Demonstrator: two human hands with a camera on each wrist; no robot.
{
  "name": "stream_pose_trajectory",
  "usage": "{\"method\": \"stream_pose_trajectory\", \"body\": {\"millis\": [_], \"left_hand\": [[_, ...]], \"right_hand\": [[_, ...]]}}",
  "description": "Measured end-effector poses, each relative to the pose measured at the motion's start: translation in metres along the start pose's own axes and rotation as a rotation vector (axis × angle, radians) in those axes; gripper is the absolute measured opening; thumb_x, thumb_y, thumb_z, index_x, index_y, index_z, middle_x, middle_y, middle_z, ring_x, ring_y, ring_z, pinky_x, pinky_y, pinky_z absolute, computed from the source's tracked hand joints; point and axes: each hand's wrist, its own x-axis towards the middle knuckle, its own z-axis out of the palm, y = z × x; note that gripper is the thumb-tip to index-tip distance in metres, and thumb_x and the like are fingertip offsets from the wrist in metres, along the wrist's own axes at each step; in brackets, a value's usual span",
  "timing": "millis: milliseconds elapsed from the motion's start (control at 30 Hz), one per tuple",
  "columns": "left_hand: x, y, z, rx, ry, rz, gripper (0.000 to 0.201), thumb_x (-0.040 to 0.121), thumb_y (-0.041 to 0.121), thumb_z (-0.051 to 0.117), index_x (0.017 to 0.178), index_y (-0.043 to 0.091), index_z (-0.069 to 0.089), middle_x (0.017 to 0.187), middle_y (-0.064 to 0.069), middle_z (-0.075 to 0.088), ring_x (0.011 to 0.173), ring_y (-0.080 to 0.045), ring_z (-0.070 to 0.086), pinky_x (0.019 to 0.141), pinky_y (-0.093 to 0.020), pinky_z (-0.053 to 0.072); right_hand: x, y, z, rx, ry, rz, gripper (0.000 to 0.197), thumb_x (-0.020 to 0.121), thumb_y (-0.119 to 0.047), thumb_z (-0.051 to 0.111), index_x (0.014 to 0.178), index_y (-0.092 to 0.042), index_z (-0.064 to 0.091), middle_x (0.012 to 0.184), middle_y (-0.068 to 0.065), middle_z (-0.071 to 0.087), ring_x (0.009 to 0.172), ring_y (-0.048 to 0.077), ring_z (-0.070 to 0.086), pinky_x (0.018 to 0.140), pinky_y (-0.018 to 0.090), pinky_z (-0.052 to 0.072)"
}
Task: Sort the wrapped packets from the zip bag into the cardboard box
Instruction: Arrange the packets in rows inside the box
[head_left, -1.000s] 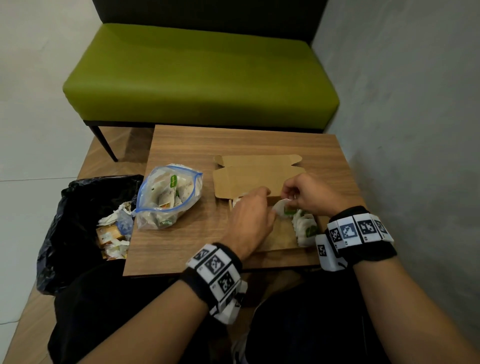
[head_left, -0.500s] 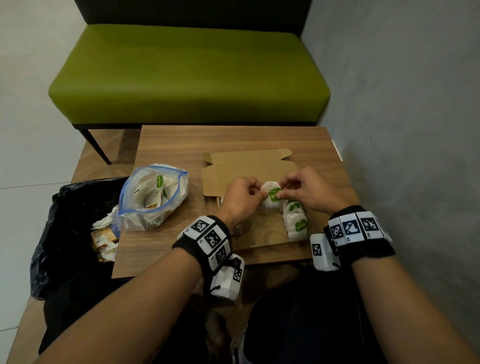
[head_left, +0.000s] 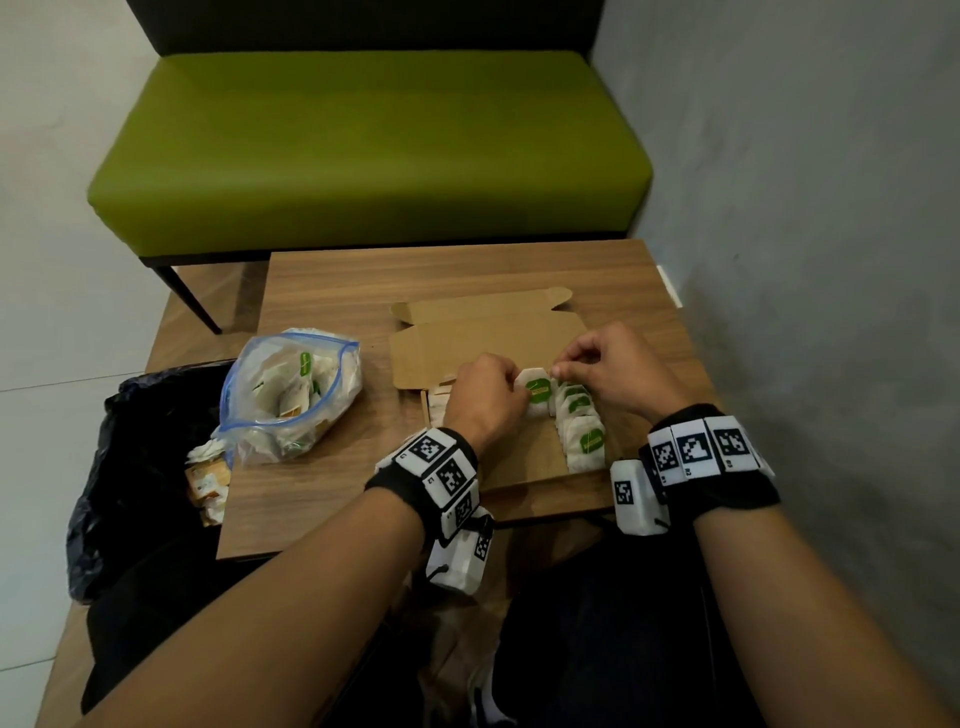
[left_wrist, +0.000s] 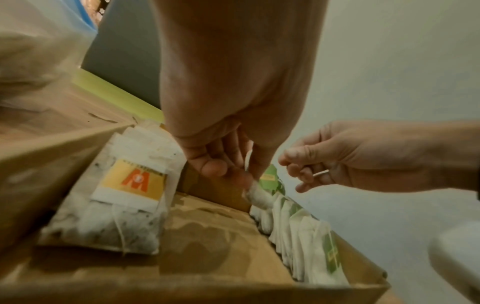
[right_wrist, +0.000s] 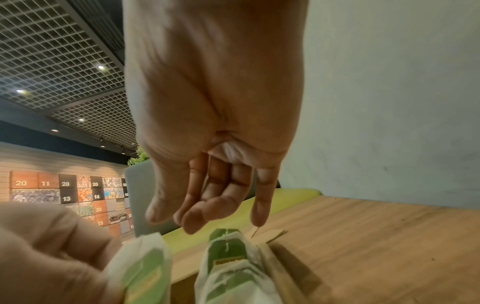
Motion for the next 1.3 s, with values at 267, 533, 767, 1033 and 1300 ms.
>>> {"method": "stream_pose_trajectory", "body": {"millis": [267,533,767,1033,1300], "left_hand": [[0.011,0.01,0.012,0.158,0.005,-0.12,0.009,0.086,0.018,0.065,0.089,0.015,0.073,0.092,-0.009,0.071,0.087,-0.029,0.066,0.075,-0.038,0.057],[0.008,0.011,0.022,0.418,0.107,-0.079,0.016,0.091,0.022,0.06,0.099,0.009,0.063,0.098,-0.011,0.065,0.089,-0.031,0.063,0.071,-0.038,0.052],[-0.001,0.02,0.014,0.614,0.116,0.052,0.01,0.094,0.02,0.057,0.092,0.011,0.059,0.09,-0.009,0.063,0.078,-0.028,0.06,0.067,-0.037,0.052],[-0.041,0.053,-0.052,0.578,0.258,0.163,0.014,0.095,0.026,0.058,0.089,0.017,0.066,0.066,0.003,0.059,0.061,-0.013,0.058,0.053,-0.03,0.053],[-0.107,0.005,-0.187,0.506,0.572,0.177,0.01,0.085,0.028,0.067,0.094,0.022,0.067,0.086,0.003,0.063,0.079,-0.022,0.057,0.065,-0.033,0.041]], "right_hand": [[-0.005,0.01,-0.008,-0.016,0.087,-0.014,0.013,0.09,-0.027,0.071,0.097,-0.017,0.075,0.088,-0.005,0.072,0.087,0.008,0.066,0.078,0.027,0.053],[-0.013,0.013,-0.01,-0.025,0.115,-0.033,0.015,0.092,-0.029,0.068,0.098,-0.016,0.074,0.087,-0.005,0.071,0.083,0.006,0.064,0.069,0.021,0.048],[-0.016,0.014,-0.009,-0.029,0.115,-0.025,0.015,0.093,-0.029,0.067,0.098,-0.017,0.074,0.086,-0.006,0.07,0.083,0.005,0.064,0.073,0.023,0.052],[-0.021,0.005,-0.006,-0.07,0.137,-0.011,0.011,0.094,-0.025,0.065,0.099,-0.018,0.072,0.088,-0.007,0.068,0.085,0.005,0.062,0.072,0.022,0.051],[-0.032,-0.081,0.038,-0.238,0.143,-0.285,0.018,0.094,-0.031,0.061,0.109,-0.025,0.069,0.103,-0.007,0.057,0.099,0.007,0.049,0.082,0.026,0.043]]}}
